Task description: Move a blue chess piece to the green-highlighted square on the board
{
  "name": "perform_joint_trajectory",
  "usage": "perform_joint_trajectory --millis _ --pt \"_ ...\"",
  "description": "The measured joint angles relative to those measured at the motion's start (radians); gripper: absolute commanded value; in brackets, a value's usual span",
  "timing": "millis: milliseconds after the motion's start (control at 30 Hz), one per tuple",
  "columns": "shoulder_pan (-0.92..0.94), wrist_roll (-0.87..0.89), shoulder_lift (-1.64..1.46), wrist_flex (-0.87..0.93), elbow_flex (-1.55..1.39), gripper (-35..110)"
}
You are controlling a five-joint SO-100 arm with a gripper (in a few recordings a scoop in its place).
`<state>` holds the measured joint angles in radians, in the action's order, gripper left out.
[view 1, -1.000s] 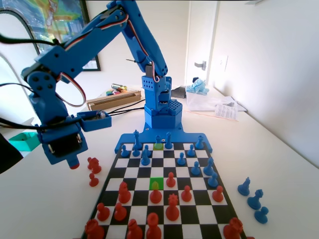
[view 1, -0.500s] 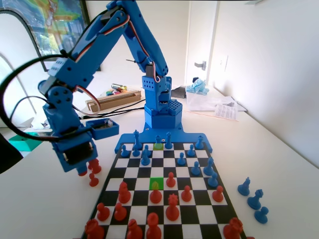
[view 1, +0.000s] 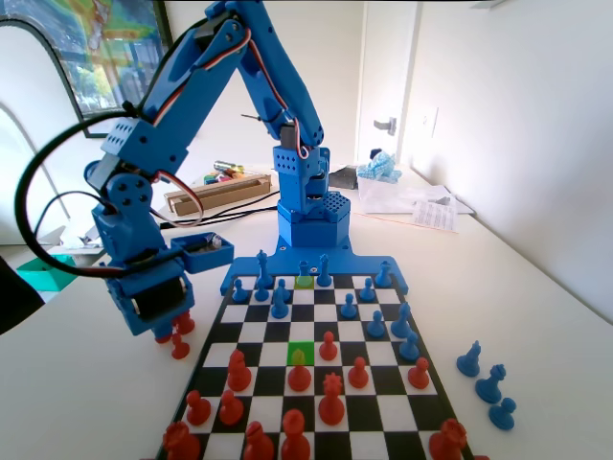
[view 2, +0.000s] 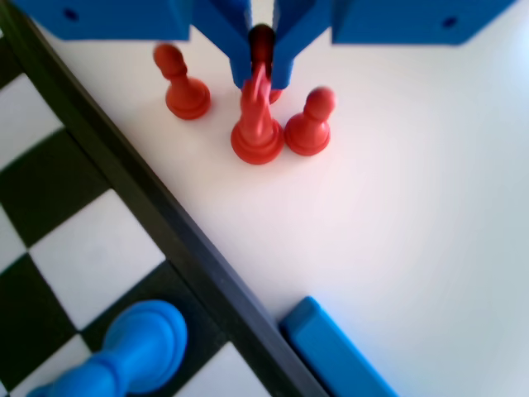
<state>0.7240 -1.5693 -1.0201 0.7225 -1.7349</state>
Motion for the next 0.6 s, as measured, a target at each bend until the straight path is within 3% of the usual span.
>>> perform_joint_trajectory --millis 433,600 --pt "0.002 -0.037 0.0 -0.015 -0.018 12" --pt "-0.005 -0.075 0.0 0.086 -0.008 11"
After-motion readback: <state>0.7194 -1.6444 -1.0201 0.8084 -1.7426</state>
